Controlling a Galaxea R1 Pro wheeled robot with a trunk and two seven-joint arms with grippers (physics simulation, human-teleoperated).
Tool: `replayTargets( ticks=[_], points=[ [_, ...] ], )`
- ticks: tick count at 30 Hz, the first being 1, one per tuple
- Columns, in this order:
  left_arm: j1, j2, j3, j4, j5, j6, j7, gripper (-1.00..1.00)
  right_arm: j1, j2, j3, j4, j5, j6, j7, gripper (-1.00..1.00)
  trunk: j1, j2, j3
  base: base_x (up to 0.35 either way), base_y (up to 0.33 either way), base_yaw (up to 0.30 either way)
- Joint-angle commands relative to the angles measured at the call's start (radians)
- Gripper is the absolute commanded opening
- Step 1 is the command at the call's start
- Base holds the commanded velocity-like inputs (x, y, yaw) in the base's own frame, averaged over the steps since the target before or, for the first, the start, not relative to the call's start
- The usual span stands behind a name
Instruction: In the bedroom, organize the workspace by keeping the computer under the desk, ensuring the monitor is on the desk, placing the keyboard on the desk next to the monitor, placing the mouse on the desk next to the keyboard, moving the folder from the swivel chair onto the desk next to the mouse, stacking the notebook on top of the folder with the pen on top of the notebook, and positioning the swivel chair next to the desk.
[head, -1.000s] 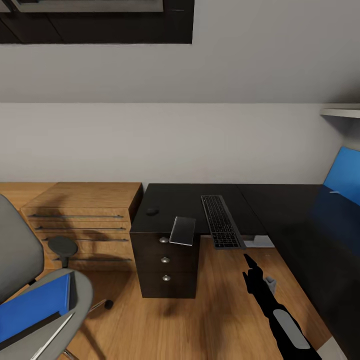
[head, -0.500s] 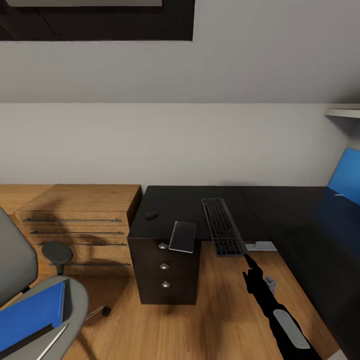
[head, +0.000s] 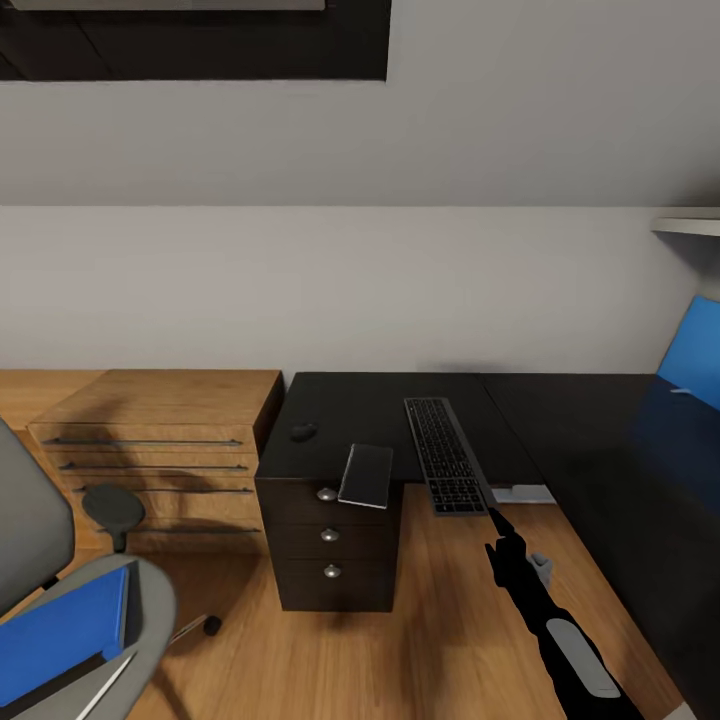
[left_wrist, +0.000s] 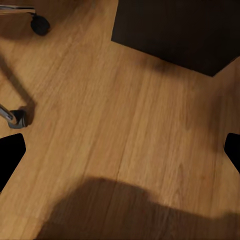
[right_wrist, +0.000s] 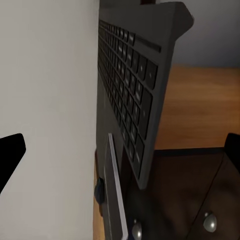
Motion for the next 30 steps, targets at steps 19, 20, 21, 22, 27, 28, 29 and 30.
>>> replayTargets(
  ticks=[19, 20, 21, 22, 27, 28, 29, 30],
  points=[
    [-0.001, 0.001, -0.006, 0.001, 0.012, -0.005, 0.002, 1.00, -0.001, -0.001, -0.002, 0.001, -0.010, 0.010, 0.002, 1.00, 0.000, 0.000, -0.001, 0.069, 0.060, 0.000],
    [-0.001, 0.001, -0.006, 0.001, 0.012, -0.005, 0.002, 1.00, -0.001, -0.001, -0.002, 0.001, -0.010, 0.010, 0.002, 1.00, 0.000, 0.000, -0.001, 0.004, 0.004, 0.000],
    [-0.001, 0.001, -0.006, 0.001, 0.012, -0.005, 0.002, 1.00, -0.001, -0.001, -0.002, 0.001, -0.010, 0.010, 0.002, 1.00, 0.000, 0.000, -0.001, 0.003, 0.003, 0.000],
    [-0.001, 0.001, -0.006, 0.001, 0.012, -0.005, 0.002, 1.00, -0.001, -0.001, -0.003, 0.001, -0.010, 0.010, 0.002, 1.00, 0.000, 0.000, -0.001, 0.003, 0.002, 0.000],
    [-0.001, 0.001, -0.006, 0.001, 0.012, -0.005, 0.002, 1.00, -0.001, -0.001, -0.003, 0.001, -0.010, 0.010, 0.002, 1.00, 0.000, 0.000, -0.001, 0.001, 0.001, 0.000],
    [-0.001, 0.001, -0.006, 0.001, 0.012, -0.005, 0.002, 1.00, -0.001, -0.001, -0.003, 0.001, -0.010, 0.010, 0.002, 1.00, 0.004, -0.007, -0.004, 0.000, 0.000, 0.000],
    [-0.001, 0.001, -0.006, 0.001, 0.012, -0.005, 0.002, 1.00, -0.001, -0.001, -0.004, 0.001, -0.009, 0.010, 0.002, 1.00, 0.008, -0.014, -0.007, 0.000, 0.000, 0.000],
    [-0.001, 0.001, -0.006, 0.001, 0.012, -0.005, 0.002, 1.00, -0.001, -0.001, -0.004, 0.001, -0.009, 0.010, 0.002, 1.00, 0.012, -0.021, -0.010, 0.000, 0.000, 0.000]
  ],
)
